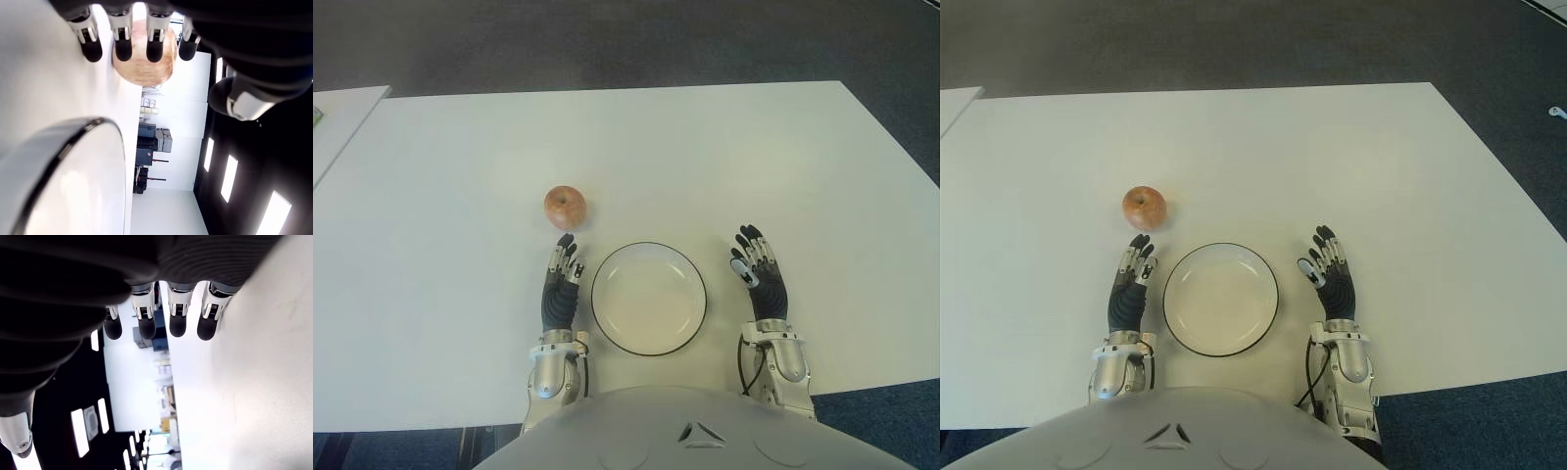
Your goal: Put the apples into the plate.
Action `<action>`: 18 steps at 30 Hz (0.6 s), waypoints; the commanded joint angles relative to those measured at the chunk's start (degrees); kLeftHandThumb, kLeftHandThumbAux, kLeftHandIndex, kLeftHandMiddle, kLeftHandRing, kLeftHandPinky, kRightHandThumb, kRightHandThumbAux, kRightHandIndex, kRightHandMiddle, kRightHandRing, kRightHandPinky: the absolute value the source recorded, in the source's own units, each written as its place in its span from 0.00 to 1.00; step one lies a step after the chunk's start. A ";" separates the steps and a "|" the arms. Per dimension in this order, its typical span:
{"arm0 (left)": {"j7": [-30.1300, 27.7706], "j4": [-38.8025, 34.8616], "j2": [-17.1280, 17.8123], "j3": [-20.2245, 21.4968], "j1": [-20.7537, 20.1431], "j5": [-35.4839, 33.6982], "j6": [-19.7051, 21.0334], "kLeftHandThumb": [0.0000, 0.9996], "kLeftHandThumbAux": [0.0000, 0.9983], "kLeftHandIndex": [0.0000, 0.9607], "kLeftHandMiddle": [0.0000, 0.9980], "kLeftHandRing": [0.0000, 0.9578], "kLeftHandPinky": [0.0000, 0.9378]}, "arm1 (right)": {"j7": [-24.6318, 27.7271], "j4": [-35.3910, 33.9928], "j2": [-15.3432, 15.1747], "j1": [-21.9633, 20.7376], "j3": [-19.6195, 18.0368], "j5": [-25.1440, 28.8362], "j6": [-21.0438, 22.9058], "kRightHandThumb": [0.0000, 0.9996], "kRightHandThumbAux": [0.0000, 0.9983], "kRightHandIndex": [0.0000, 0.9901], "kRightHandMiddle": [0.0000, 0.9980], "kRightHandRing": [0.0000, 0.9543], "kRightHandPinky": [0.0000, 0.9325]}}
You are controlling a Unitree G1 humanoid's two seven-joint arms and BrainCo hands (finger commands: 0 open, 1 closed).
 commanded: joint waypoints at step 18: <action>-1.20 1.52 0.38 0.97 -0.47 -0.11 -0.49 0.12 0.42 0.03 0.00 0.00 0.00 | -0.45 2.14 2.36 0.91 0.14 0.68 1.07 0.15 0.56 0.04 0.05 0.00 0.00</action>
